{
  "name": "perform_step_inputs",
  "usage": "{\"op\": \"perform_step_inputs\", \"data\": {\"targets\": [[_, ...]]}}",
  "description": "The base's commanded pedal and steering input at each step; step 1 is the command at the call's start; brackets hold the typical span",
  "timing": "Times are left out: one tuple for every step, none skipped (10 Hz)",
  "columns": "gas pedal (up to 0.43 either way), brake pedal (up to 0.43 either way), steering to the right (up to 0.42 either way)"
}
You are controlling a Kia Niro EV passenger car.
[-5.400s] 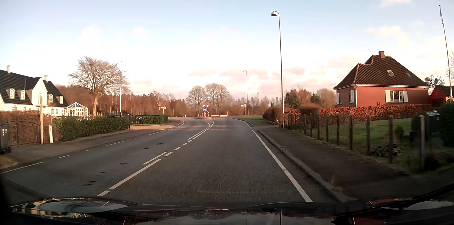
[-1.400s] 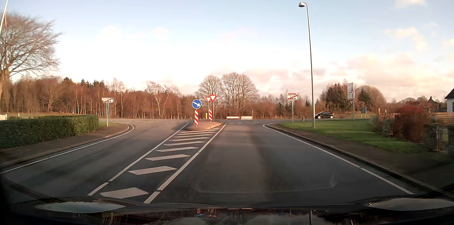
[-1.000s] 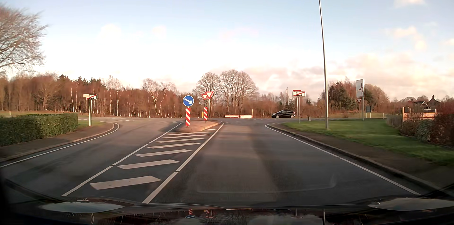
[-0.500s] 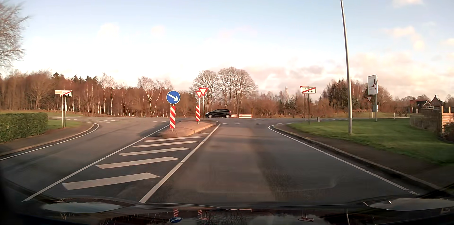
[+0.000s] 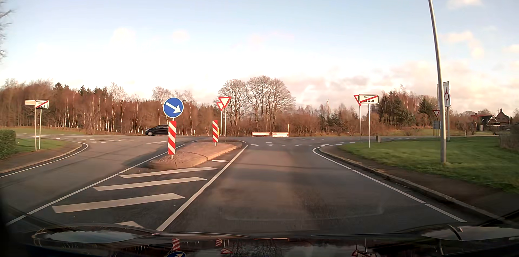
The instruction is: Follow the waypoints while adhering to traffic rules and regulations
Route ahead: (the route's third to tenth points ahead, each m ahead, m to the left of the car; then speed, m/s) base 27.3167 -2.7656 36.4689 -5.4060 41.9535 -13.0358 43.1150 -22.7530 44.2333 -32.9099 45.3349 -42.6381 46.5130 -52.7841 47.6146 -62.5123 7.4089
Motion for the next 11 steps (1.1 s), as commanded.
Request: {"op": "perform_step_inputs", "data": {"targets": [[0.098,0.0,0.006],[0.098,0.0,0.006],[0.098,0.0,0.006],[0.067,0.0,0.006],[0.02,0.0,0.006],[0.02,0.0,0.006],[0.02,0.0,0.006],[0.02,0.0,0.006],[0.028,0.0,0.005],[0.047,0.0,0.005],[0.087,0.0,0.006]]}}
